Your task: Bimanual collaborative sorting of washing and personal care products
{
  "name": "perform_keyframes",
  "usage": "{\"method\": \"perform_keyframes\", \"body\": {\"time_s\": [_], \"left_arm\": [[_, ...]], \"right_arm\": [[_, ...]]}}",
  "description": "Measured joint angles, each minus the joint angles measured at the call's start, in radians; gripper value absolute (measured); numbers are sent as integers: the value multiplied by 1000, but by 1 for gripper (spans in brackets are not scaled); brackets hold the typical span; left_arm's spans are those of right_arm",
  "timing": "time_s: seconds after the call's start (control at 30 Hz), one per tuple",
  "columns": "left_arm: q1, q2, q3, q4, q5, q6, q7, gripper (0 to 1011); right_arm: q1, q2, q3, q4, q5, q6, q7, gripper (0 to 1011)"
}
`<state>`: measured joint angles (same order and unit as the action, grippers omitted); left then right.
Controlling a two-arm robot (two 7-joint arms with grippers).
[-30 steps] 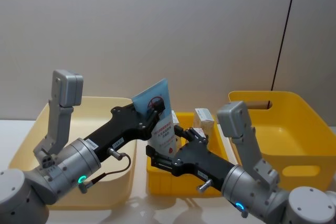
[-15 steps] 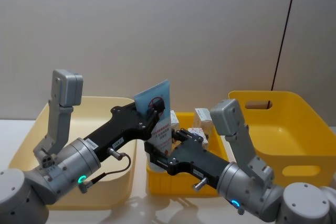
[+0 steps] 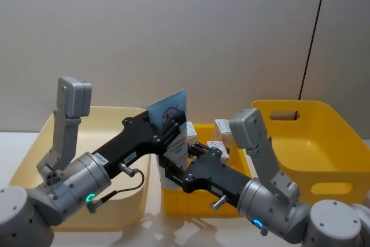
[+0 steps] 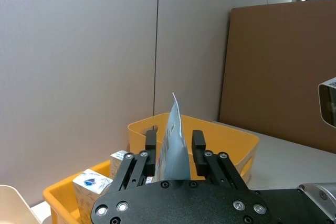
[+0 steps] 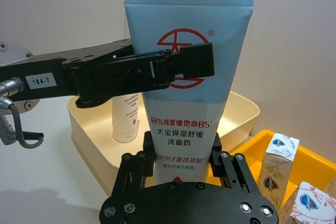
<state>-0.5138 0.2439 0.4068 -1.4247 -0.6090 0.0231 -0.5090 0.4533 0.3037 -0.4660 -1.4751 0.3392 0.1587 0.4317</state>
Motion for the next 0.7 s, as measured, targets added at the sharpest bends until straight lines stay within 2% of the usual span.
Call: {"method": "perform_keyframes", "body": {"time_s": [0.03,0.2,0.23,0.33,0.37,0.4,0.43,0.57,0.6,0.7], "left_arm": [[0,0,0,0,0,0,0,388],[0,0,0,0,0,0,0,550],[0,0,0,0,0,0,0,612],[0,0,0,0,0,0,0,672],[0,0,0,0,0,0,0,734],[0,0,0,0,0,0,0,751],[0,0,0,0,0,0,0,812],[0,0,0,0,0,0,0,882],[0,0,0,0,0,0,0,934],[0,0,0,0,0,0,0,1001]], "right_arm": [[0,0,0,0,0,0,0,588],[1,0,-1,1,0,0,0,556],[1,0,-1,1,0,0,0,550],[1,1,0,1,0,-2,-2,536],[1,1,0,1,-1,-3,-4,526],[1,2,2,0,-1,-3,-6,519],[0,4,5,-1,-3,-4,-12,516],[-4,9,17,-4,-9,-7,-31,491],[-5,10,20,-5,-10,-7,-35,489],[-10,15,34,-8,-16,-10,-54,476]]}}
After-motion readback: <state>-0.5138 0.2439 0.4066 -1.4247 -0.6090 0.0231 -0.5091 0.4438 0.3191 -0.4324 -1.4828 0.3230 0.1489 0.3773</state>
